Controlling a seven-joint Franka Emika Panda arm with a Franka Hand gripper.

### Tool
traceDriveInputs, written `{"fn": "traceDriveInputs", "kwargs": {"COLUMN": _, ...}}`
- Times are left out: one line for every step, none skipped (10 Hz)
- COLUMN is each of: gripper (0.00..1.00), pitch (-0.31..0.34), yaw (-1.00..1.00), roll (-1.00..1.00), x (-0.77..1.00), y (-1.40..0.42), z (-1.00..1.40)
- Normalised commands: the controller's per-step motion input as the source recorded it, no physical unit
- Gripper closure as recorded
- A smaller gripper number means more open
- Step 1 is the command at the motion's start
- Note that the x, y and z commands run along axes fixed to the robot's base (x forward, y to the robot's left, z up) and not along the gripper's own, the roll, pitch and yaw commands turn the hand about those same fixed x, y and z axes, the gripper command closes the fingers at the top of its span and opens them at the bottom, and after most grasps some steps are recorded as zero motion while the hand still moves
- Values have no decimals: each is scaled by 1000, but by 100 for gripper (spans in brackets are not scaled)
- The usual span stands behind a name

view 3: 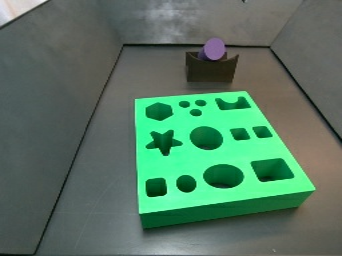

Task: Pick up the round object. Move up. Place the round object on the fixture. Regrasp the round object. Move to above the board. Insert the round object.
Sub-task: Regrasp the round object.

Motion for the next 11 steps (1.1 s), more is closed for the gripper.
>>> {"fn": "traceDriveInputs", "kwargs": {"gripper": 0, "pitch": -5, "yaw": 24, "roll": 1000, "x": -22, "y": -17, "z": 0}}
{"fn": "traceDriveInputs", "kwargs": {"gripper": 0, "pitch": -4, "yaw": 25, "roll": 1000, "x": -20, "y": -15, "z": 2}}
{"fn": "traceDriveInputs", "kwargs": {"gripper": 0, "pitch": 1, "yaw": 27, "roll": 1000, "x": -11, "y": -17, "z": 5}}
{"fn": "traceDriveInputs", "kwargs": {"gripper": 0, "pitch": 6, "yaw": 28, "roll": 1000, "x": 1, "y": -15, "z": 4}}
{"fn": "traceDriveInputs", "kwargs": {"gripper": 0, "pitch": 14, "yaw": 31, "roll": 1000, "x": 16, "y": -22, "z": -6}}
{"fn": "traceDriveInputs", "kwargs": {"gripper": 0, "pitch": 20, "yaw": 33, "roll": 1000, "x": 24, "y": -23, "z": -4}}
{"fn": "traceDriveInputs", "kwargs": {"gripper": 0, "pitch": 34, "yaw": 37, "roll": 1000, "x": 40, "y": -24, "z": -1}}
{"fn": "traceDriveInputs", "kwargs": {"gripper": 0, "pitch": 56, "yaw": 44, "roll": 1000, "x": 59, "y": -27, "z": -11}}
{"fn": "traceDriveInputs", "kwargs": {"gripper": 0, "pitch": 78, "yaw": 53, "roll": 1000, "x": 72, "y": -29, "z": -10}}
{"fn": "traceDriveInputs", "kwargs": {"gripper": 0, "pitch": 94, "yaw": 62, "roll": 1000, "x": 78, "y": -33, "z": -8}}
{"fn": "traceDriveInputs", "kwargs": {"gripper": 0, "pitch": 130, "yaw": 90, "roll": 1000, "x": 83, "y": -35, "z": -9}}
